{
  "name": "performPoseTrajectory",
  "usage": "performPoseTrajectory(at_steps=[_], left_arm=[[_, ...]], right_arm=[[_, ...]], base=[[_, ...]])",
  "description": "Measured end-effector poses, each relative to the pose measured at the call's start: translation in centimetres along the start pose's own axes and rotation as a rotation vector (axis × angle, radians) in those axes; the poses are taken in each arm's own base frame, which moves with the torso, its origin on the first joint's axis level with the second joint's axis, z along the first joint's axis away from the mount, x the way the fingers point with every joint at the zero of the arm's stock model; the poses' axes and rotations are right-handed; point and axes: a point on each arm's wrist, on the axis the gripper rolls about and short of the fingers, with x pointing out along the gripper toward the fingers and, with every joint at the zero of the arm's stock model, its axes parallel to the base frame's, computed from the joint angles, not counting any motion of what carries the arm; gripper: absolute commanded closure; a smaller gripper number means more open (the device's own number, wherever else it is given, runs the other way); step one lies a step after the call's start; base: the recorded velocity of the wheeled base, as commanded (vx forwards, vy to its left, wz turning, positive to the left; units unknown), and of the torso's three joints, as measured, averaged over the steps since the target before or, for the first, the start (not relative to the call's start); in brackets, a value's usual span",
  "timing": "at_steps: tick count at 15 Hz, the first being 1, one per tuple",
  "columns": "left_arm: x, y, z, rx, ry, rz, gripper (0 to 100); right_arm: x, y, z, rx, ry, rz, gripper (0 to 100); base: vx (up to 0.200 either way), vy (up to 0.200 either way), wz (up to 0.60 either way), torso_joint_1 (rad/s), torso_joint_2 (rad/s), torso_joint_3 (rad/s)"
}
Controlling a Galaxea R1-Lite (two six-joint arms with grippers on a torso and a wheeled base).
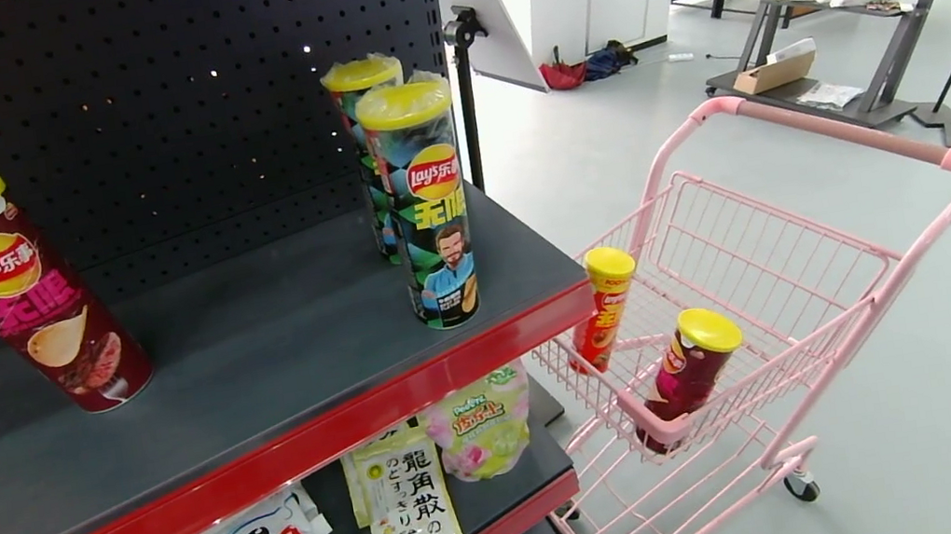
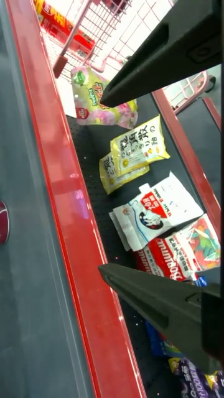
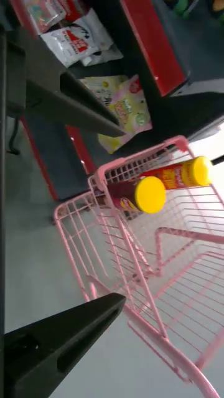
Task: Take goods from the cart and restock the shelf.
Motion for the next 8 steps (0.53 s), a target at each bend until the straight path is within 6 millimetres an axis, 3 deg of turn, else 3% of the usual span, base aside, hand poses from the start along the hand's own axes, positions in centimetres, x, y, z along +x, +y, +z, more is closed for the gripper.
performPoseTrajectory(at_steps=[4, 8], left_arm=[[0.0, 0.0, 0.0, 0.001, -0.001, 0.000, 0], [0.0, 0.0, 0.0, 0.001, -0.002, 0.000, 0]], right_arm=[[7.2, -0.6, -0.2, -0.029, 0.190, 0.037, 0], [9.5, 0.1, -1.4, -0.044, 0.289, 0.077, 0]], base=[[0.000, 0.000, 0.00, -0.005, 0.01, 0.009], [0.000, 0.000, 0.00, -0.160, 0.44, 0.283]])
